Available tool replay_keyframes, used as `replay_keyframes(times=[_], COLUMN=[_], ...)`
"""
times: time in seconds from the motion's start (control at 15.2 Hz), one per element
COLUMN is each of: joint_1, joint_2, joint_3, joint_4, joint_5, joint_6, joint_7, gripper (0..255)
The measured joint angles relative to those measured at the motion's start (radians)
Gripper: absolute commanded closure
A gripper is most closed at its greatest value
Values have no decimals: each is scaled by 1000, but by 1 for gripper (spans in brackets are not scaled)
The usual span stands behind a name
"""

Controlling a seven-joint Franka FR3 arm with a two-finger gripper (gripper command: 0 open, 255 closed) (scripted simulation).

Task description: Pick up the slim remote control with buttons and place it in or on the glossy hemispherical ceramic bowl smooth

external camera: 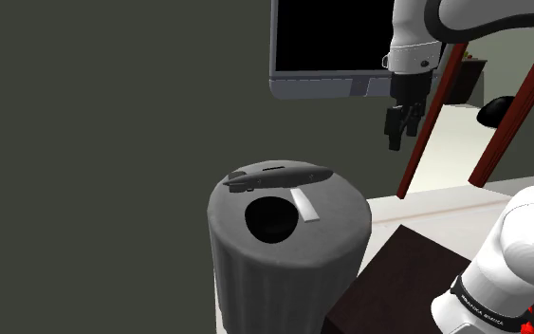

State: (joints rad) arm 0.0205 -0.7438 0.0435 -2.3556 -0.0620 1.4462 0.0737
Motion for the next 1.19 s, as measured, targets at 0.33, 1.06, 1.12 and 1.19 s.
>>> replay_keyframes(times=[0.33, 1.06, 1.12, 1.19], joint_1=[-14, -57, -59, -64], joint_2=[55, 357, 391, 418], joint_3=[-2, 0, 2, 0], joint_4=[-55, -119, -119, -122], joint_5=[6, 22, 24, 23], joint_6=[119, 529, 567, 601], joint_7=[34, 162, 175, 184], gripper=[0, 0, 0, 0])
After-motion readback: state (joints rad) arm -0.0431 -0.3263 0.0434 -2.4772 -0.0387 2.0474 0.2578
